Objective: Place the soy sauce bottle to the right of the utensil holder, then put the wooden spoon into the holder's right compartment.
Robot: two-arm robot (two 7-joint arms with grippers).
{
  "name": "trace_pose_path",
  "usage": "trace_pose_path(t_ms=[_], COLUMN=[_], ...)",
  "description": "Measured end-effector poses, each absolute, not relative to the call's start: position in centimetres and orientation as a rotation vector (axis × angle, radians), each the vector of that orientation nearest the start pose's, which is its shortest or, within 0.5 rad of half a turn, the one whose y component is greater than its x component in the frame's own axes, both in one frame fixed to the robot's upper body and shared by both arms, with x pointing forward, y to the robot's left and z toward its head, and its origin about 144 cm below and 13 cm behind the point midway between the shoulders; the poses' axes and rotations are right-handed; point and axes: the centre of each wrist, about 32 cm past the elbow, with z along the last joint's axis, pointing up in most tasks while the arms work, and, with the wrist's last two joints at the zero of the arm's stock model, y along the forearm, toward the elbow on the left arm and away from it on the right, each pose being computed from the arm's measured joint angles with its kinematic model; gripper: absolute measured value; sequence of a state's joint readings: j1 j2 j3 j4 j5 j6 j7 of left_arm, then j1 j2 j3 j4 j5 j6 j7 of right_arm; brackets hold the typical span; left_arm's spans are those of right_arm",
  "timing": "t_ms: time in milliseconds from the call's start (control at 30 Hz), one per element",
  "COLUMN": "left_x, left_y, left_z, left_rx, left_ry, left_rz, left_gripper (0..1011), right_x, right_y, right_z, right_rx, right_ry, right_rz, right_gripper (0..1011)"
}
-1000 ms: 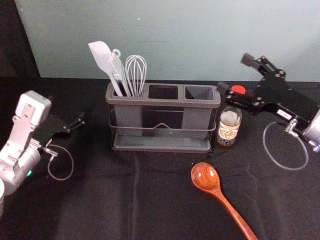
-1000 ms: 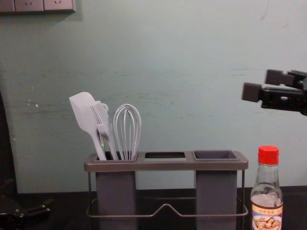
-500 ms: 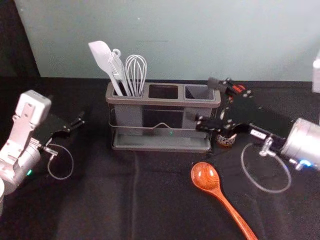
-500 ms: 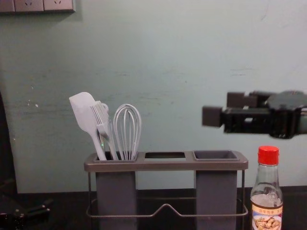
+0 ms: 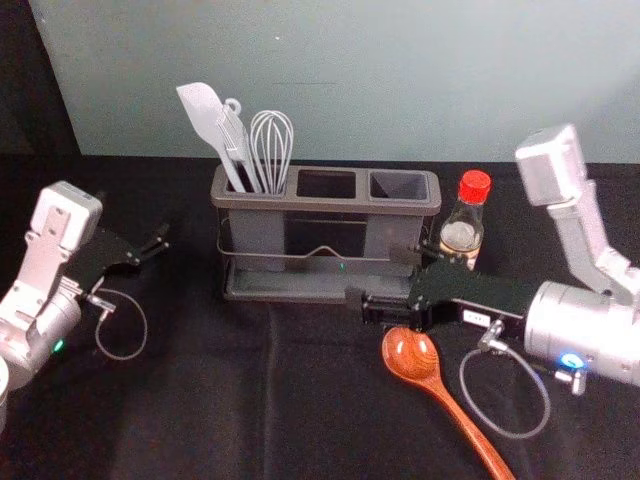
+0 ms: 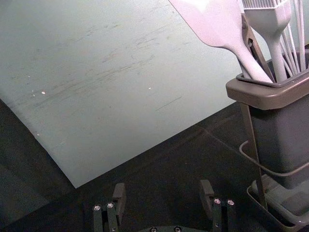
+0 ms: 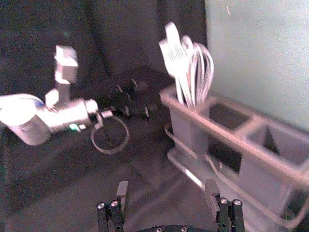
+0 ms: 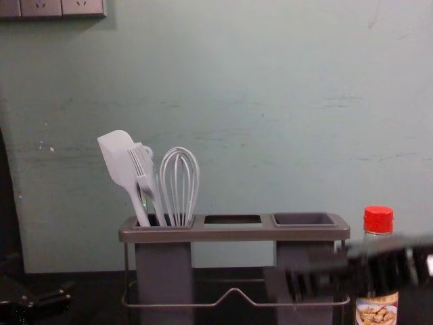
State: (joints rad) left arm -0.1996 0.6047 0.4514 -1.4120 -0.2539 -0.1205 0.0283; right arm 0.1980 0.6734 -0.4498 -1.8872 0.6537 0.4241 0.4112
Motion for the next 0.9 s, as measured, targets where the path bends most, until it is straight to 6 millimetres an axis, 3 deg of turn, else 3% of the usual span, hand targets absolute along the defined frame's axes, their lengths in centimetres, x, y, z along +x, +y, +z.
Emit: trace_pose_path(t_ms=[367, 900], left_x=[48.9, 48.9], left_y=[31.0, 31.0], left_z=[114.0, 114.0], left_rx=[0.304, 0.304], left_ry=[-0.285, -0.285], left_rz=[1.248, 1.248], left_gripper=[1005, 1005], right_x=[46.2, 45.9], right_y=[-23.4, -23.1], right_z=[124.0, 122.1], right_rx=[-0.385, -0.527], right_ry=[0.372, 0.39], right_rz=[-0.731, -0.8], right_gripper=[1004, 1004])
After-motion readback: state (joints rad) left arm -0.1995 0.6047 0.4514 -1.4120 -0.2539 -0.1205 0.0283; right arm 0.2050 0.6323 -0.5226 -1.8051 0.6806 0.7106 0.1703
